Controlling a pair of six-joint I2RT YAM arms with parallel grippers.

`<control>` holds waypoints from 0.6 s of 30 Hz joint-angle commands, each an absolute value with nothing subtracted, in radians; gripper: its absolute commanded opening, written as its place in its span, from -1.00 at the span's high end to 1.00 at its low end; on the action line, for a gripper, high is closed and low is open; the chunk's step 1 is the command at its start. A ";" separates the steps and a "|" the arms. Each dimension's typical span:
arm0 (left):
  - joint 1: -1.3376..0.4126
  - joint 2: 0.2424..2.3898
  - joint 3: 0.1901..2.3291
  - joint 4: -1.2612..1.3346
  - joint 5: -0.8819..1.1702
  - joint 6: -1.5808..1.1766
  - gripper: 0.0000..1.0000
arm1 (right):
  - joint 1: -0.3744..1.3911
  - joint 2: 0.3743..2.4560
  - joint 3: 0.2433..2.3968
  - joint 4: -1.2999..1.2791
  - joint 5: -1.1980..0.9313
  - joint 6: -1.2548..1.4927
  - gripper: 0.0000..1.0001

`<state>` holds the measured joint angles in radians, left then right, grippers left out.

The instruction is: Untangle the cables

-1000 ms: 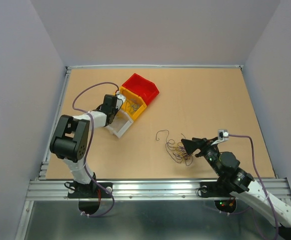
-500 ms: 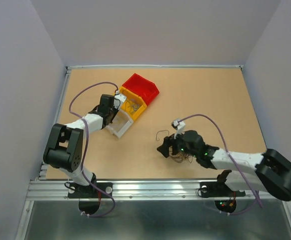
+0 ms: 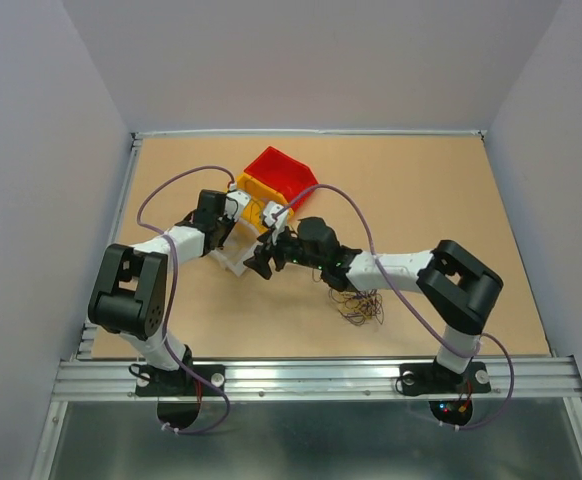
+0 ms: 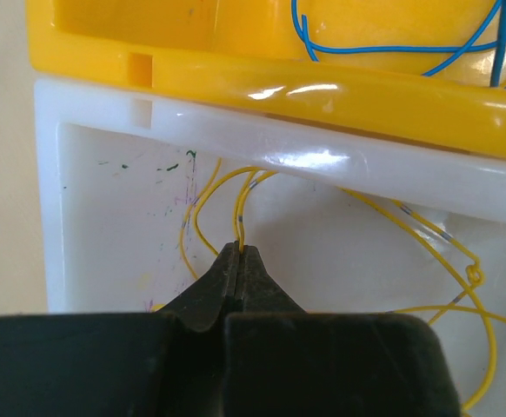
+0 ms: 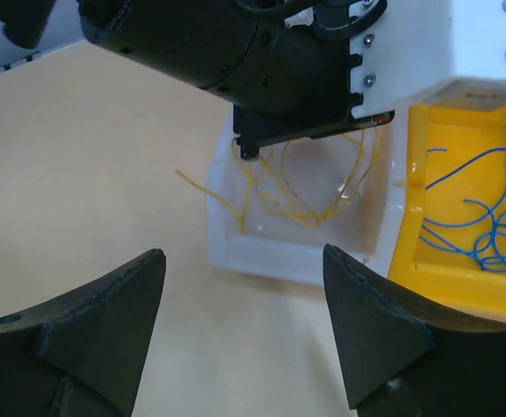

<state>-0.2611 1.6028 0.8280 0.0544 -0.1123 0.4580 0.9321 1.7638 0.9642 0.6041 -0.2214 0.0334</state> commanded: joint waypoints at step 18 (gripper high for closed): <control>-0.247 1.597 0.862 0.043 -0.084 0.446 1.00 | 0.937 2.065 1.275 0.689 -0.150 -0.048 0.50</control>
<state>-0.2596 1.6131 0.8310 0.0509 -0.0921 0.4576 0.9325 2.0525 1.2415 0.6216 -0.1696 -0.0860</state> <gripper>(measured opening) 0.017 0.487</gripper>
